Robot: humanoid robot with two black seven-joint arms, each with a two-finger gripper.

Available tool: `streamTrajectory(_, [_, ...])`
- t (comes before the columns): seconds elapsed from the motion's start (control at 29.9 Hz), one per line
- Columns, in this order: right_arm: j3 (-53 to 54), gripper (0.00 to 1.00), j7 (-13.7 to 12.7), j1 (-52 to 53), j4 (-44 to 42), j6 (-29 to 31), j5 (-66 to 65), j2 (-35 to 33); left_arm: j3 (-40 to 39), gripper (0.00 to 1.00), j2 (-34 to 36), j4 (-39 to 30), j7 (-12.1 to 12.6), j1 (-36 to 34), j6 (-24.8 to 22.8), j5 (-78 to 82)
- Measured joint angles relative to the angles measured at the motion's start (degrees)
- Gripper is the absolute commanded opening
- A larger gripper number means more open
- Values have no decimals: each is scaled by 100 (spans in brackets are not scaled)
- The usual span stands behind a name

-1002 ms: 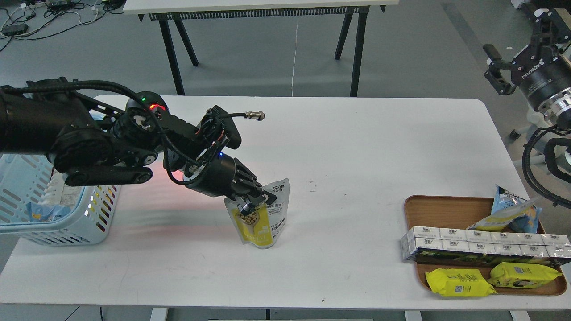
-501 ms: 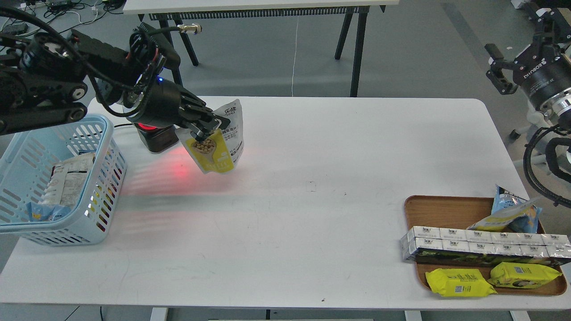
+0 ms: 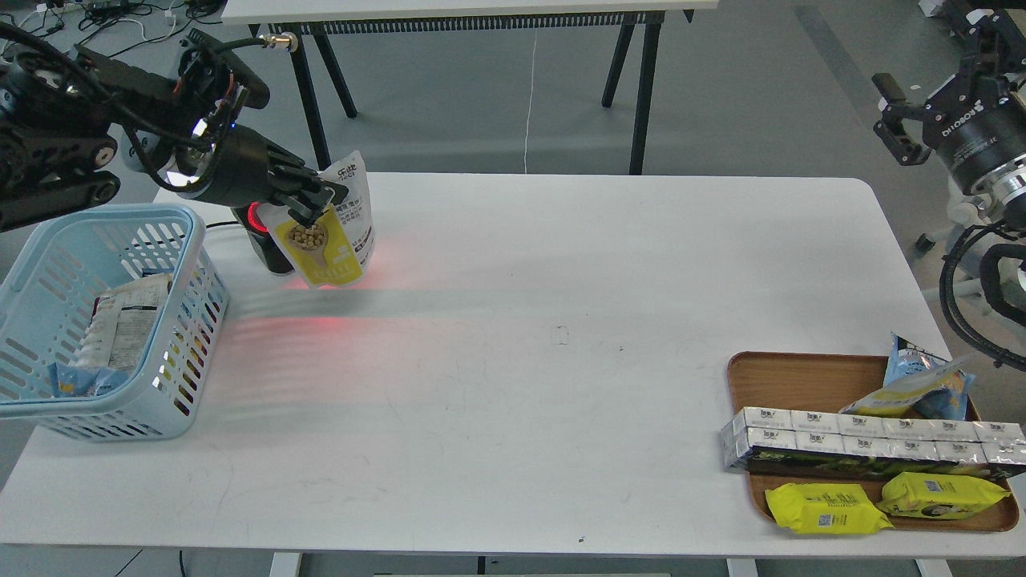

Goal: Scan snack and place in basket
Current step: 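Lift the packet and hold it in front of the scanner, then carry the packet over the blue basket and lower it in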

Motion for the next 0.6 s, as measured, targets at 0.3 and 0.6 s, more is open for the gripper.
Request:
streamTrajectory(0.3, [10, 94, 0, 0, -13, 0, -2, 57, -627, 0, 816, -94, 3, -344, -416, -30])
streamTrajectory(0.6, [35, 94, -1, 18, -2, 0, -4, 94, -930, 0, 2291, -224, 4, -997, -722, -76])
